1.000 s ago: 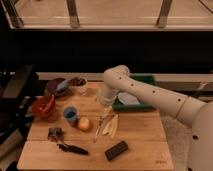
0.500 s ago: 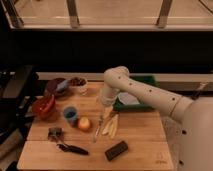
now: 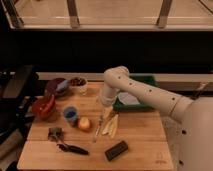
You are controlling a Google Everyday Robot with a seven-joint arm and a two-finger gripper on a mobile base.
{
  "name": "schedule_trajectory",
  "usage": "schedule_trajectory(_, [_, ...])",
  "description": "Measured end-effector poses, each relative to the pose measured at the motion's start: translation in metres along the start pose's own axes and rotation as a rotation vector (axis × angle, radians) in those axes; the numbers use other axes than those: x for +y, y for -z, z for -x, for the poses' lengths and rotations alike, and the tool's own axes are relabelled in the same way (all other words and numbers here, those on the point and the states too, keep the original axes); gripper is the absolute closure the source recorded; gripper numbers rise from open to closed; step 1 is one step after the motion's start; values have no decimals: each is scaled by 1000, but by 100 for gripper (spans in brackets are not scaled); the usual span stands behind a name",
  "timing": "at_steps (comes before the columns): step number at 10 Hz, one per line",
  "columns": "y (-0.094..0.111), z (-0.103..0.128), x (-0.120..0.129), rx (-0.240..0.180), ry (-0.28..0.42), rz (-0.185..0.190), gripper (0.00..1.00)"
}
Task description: Place fork in table surface
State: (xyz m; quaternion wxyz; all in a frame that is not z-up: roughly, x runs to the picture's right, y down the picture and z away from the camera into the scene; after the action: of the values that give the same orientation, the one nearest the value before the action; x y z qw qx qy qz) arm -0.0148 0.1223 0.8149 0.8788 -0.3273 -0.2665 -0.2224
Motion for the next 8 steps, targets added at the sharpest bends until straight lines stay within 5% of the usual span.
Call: schedule_trajectory(8, [-55,15,15,-50,80,118,35])
